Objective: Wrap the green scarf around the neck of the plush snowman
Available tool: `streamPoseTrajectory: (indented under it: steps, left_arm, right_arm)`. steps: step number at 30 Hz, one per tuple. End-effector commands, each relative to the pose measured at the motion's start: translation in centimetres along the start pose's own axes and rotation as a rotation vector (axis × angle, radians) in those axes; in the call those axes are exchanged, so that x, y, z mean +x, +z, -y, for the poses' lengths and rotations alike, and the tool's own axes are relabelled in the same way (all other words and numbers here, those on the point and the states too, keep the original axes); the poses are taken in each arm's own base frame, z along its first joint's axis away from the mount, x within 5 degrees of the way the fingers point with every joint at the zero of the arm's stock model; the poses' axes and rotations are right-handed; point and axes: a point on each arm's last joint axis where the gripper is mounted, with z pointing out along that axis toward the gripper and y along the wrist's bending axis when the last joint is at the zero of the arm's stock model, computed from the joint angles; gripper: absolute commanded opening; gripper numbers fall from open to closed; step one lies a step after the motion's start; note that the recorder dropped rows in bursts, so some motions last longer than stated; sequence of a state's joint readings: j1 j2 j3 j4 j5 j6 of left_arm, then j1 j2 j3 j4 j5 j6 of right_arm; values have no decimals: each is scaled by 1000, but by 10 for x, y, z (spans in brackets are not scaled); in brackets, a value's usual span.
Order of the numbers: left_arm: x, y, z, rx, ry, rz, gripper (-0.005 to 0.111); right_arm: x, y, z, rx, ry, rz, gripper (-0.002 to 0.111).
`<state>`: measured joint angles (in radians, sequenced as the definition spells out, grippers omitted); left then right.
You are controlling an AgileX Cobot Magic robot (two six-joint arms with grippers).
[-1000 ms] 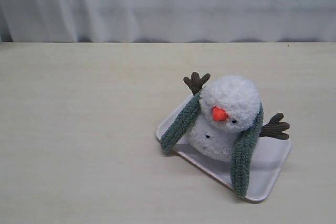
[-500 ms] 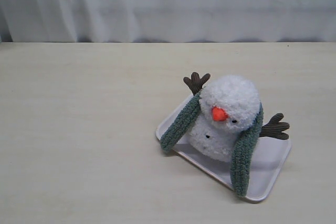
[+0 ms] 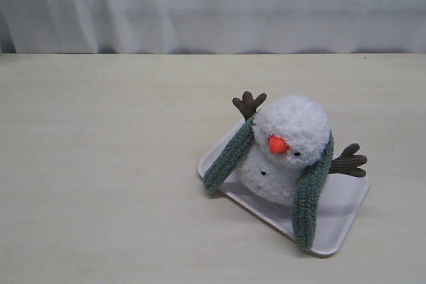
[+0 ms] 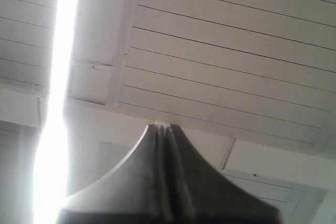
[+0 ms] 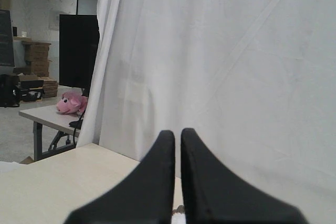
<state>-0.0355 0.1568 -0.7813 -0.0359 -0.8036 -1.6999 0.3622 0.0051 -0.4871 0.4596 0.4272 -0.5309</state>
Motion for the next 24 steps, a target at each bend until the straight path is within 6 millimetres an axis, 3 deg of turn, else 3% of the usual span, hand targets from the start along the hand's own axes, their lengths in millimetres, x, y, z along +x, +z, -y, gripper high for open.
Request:
streamPoseTrajectory:
  steps: [1,14,24]
  left_arm:
    - [3,-5,12,25,8,-17,0]
    - [8,-19,40,61,14,-29,0]
    - [8,-21,43,53,14,-28,0]
  right_arm:
    - [2,0,0,-3,4,-4,4]
    - [2,0,0,-3,4,-4,4]
    - [2,0,0,-3,4,-4,4]
